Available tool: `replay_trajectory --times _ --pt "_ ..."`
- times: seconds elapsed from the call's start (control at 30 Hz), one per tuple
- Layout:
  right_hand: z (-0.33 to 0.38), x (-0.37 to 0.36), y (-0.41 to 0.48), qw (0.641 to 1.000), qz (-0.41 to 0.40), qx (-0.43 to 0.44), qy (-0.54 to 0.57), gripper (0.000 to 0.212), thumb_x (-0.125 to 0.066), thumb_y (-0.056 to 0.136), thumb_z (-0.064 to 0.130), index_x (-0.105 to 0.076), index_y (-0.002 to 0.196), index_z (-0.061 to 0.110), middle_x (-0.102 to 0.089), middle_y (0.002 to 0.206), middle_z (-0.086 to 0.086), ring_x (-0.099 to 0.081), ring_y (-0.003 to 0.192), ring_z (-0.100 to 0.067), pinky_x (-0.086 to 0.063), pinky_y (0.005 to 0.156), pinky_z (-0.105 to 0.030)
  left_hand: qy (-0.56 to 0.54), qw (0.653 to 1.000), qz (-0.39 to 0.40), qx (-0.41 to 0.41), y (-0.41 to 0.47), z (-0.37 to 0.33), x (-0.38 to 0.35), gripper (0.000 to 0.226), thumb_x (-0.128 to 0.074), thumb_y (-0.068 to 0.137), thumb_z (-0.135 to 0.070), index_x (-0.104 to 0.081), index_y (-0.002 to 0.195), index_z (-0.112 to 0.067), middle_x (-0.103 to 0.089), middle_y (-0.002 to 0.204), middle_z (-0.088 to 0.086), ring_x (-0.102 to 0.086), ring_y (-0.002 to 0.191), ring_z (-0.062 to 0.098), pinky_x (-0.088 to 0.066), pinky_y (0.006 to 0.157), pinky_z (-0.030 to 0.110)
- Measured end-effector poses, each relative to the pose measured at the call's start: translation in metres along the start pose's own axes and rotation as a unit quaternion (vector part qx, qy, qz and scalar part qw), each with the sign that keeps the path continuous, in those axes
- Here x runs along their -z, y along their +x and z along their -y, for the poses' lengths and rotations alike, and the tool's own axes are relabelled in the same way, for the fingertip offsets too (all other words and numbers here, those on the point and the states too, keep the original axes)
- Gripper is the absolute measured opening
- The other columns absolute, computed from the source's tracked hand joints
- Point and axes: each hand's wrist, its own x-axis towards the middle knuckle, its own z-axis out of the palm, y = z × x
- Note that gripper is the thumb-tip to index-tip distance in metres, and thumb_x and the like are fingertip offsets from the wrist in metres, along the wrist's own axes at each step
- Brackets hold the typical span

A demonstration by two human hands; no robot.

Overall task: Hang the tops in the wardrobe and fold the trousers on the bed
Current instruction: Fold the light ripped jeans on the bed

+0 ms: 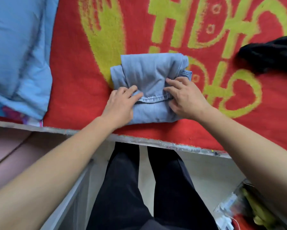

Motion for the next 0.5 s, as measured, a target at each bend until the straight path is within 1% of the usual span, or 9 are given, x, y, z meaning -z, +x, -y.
replay_trajectory --times 0.07,0.13,0.2,0.27,0.3,0.33,0.4,0.43,0.5 --pt "-0.004 0.030 0.011 0.998 0.048 -0.011 0.041 0.038 -0.061 0.084 0.020 -0.071 0.120 0.015 -0.060 0.139 -0.006 -0.054 0.123 -0.032 -0.042 0.105 -0.040 -0.062 0.996 0.058 0.006 0.011 0.010 0.026 0.043 -0.055 0.083 -0.012 -0.062 0.124 -0.021 -0.060 0.117 -0.006 -0.055 0.103 0.029 -0.044 0.083 0.039" --pt "-0.012 0.068 0.026 0.993 0.102 -0.030 0.061 0.034 -0.063 0.087 0.026 -0.071 0.120 0.023 -0.068 0.126 0.000 -0.062 0.115 -0.024 -0.046 0.101 -0.034 -0.124 0.987 0.090 0.042 0.028 0.020 0.058 0.033 -0.059 0.087 -0.018 -0.067 0.119 -0.023 -0.068 0.104 -0.006 -0.061 0.099 0.023 -0.047 0.082 0.033" --pt "-0.016 0.102 0.045 0.991 0.104 -0.031 0.084 0.039 -0.073 0.085 0.029 -0.068 0.123 0.022 -0.073 0.115 0.001 -0.069 0.103 -0.020 -0.051 0.092 -0.032 -0.147 0.986 0.056 0.063 0.054 0.028 0.087 0.031 -0.066 0.088 -0.023 -0.068 0.119 -0.020 -0.071 0.106 0.001 -0.065 0.098 0.023 -0.050 0.086 0.033" --pt "-0.020 0.124 0.073 0.995 0.054 -0.029 0.084 0.058 -0.081 0.078 0.037 -0.062 0.131 0.022 -0.069 0.123 0.001 -0.068 0.103 -0.022 -0.052 0.090 -0.035 -0.136 0.989 0.004 0.061 0.087 0.034 0.109 0.042 -0.072 0.085 -0.030 -0.063 0.125 -0.017 -0.067 0.114 0.006 -0.062 0.104 0.025 -0.048 0.092 0.038" --pt "-0.020 0.132 0.088 0.994 0.048 -0.039 0.088 0.071 -0.084 0.073 0.044 -0.058 0.136 0.024 -0.066 0.128 0.000 -0.065 0.107 -0.023 -0.051 0.092 -0.035 -0.137 0.989 0.000 0.061 0.103 0.035 0.118 0.052 -0.075 0.083 -0.034 -0.059 0.129 -0.018 -0.064 0.119 0.007 -0.060 0.108 0.025 -0.047 0.095 0.038" --pt "-0.019 0.137 0.101 0.991 0.067 -0.051 0.101 0.085 -0.086 0.067 0.052 -0.053 0.140 0.026 -0.062 0.133 0.001 -0.063 0.112 -0.023 -0.050 0.095 -0.034 -0.148 0.987 0.023 0.065 0.116 0.036 0.125 0.063 -0.078 0.080 -0.039 -0.054 0.134 -0.018 -0.061 0.124 0.007 -0.057 0.112 0.024 -0.045 0.098 0.037" --pt "-0.016 0.138 0.123 0.978 0.152 -0.078 0.118 0.110 -0.084 0.052 0.067 -0.043 0.147 0.030 -0.056 0.140 0.002 -0.057 0.121 -0.021 -0.045 0.102 -0.034 -0.155 0.977 0.127 0.072 0.137 0.036 0.128 0.082 -0.082 0.073 -0.045 -0.045 0.142 -0.019 -0.057 0.132 0.006 -0.054 0.118 0.023 -0.043 0.099 0.033" --pt "-0.013 0.134 0.130 0.971 0.199 -0.087 0.096 0.116 -0.084 0.048 0.070 -0.040 0.148 0.031 -0.054 0.143 0.002 -0.054 0.125 -0.021 -0.043 0.106 -0.036 -0.128 0.973 0.182 0.070 0.142 0.033 0.125 0.086 -0.084 0.070 -0.045 -0.045 0.142 -0.018 -0.057 0.133 0.006 -0.054 0.118 0.023 -0.044 0.098 0.032" --pt "-0.009 0.121 0.134 0.960 0.262 -0.093 0.014 0.109 -0.087 0.047 0.067 -0.047 0.141 0.030 -0.056 0.140 -0.001 -0.055 0.123 -0.025 -0.044 0.107 -0.043 -0.052 0.968 0.237 0.057 0.146 0.027 0.113 0.077 -0.088 0.066 -0.043 -0.056 0.129 -0.014 -0.061 0.126 0.009 -0.057 0.109 0.027 -0.046 0.089 0.033"
